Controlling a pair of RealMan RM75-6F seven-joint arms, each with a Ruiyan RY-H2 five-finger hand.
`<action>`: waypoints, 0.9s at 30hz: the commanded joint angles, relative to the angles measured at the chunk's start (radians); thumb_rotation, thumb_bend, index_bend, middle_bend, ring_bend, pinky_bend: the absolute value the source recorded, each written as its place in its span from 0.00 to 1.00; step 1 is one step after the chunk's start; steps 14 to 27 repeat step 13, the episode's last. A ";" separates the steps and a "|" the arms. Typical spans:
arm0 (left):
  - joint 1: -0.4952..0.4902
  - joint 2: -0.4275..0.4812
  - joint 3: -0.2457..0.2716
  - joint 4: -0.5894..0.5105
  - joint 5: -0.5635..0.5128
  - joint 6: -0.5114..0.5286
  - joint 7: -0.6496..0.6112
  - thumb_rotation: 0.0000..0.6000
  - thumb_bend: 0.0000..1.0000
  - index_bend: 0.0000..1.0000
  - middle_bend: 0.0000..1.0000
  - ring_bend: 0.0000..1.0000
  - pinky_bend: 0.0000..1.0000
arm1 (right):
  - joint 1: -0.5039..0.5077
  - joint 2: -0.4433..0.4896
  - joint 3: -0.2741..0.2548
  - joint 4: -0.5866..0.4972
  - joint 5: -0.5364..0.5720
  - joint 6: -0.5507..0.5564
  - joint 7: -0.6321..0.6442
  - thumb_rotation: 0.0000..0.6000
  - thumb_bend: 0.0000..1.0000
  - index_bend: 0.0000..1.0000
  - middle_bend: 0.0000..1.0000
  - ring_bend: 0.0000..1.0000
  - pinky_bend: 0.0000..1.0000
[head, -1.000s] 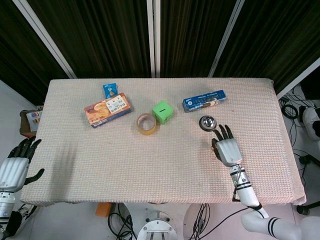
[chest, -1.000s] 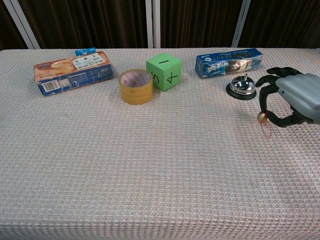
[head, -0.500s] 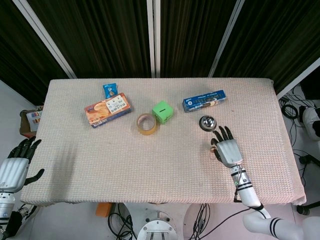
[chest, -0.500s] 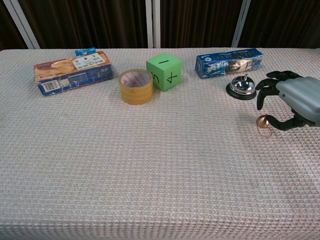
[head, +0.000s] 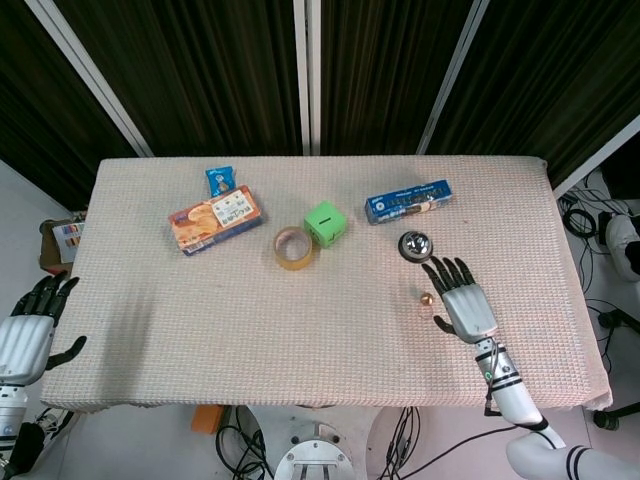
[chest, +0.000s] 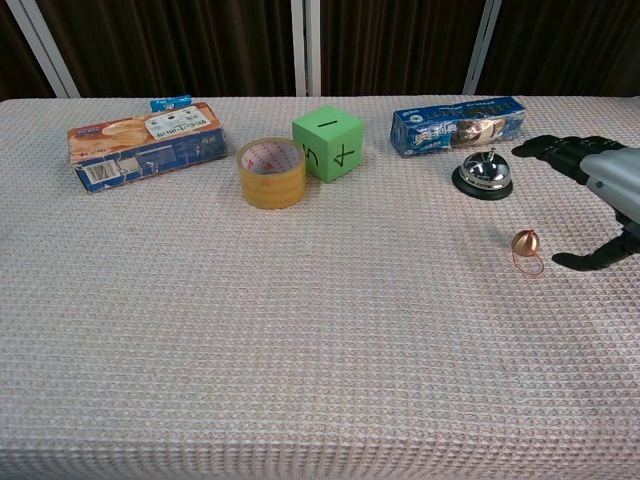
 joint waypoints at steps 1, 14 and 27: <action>0.002 0.003 -0.002 -0.001 0.001 0.005 -0.003 1.00 0.25 0.09 0.04 0.01 0.19 | -0.117 0.193 -0.077 -0.208 -0.040 0.140 -0.087 1.00 0.08 0.00 0.00 0.00 0.00; 0.003 0.007 0.013 -0.019 0.021 0.000 0.008 1.00 0.25 0.09 0.04 0.01 0.18 | -0.343 0.340 -0.083 -0.145 0.019 0.385 0.075 1.00 0.08 0.00 0.00 0.00 0.00; 0.003 0.007 0.013 -0.019 0.021 0.000 0.008 1.00 0.25 0.09 0.04 0.01 0.18 | -0.343 0.340 -0.083 -0.145 0.019 0.385 0.075 1.00 0.08 0.00 0.00 0.00 0.00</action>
